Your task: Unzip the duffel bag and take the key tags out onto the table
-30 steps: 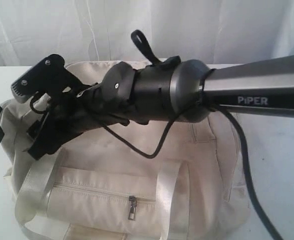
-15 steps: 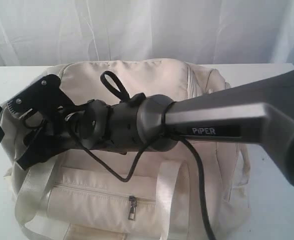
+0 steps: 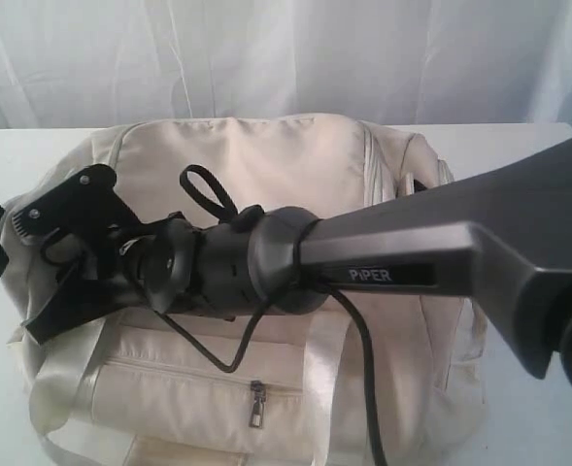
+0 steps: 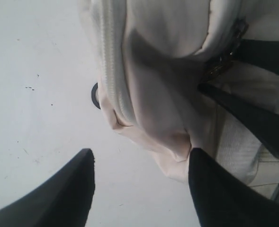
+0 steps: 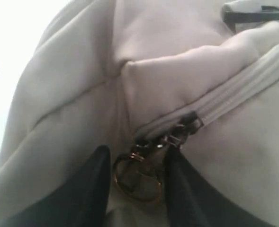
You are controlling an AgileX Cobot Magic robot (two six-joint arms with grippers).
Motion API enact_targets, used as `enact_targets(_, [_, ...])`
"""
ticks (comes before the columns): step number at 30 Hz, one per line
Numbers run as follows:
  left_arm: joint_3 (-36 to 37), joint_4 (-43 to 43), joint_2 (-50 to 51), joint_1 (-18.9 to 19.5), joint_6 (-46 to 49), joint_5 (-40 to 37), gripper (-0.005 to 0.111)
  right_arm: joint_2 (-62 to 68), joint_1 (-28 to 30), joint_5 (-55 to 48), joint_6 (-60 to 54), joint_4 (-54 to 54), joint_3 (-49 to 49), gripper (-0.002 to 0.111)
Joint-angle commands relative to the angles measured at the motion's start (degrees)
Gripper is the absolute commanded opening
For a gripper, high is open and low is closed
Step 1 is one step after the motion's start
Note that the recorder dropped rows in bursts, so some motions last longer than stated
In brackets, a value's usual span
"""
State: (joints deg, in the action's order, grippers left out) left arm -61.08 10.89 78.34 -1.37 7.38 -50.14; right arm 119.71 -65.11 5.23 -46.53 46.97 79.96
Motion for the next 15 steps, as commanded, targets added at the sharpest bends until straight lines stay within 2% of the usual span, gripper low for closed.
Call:
enact_targets(1, [0.4,0.6,-0.5,0.1,-0.4,-0.7,0.062,0.0,-0.2,-2.1,0.5,-0.1,0.2,0.015])
enact_targets(4, [0.4,0.6,-0.5,0.1,-0.4,-0.7,0.062,-0.5,0.0,-4.4,0.4,-0.1,0.2,0.001])
enact_targets(15, [0.4,0.6,-0.5,0.1,-0.4,-0.8,0.062,-6.2,2.6,-9.0,0.3,-0.5,0.0,0.000])
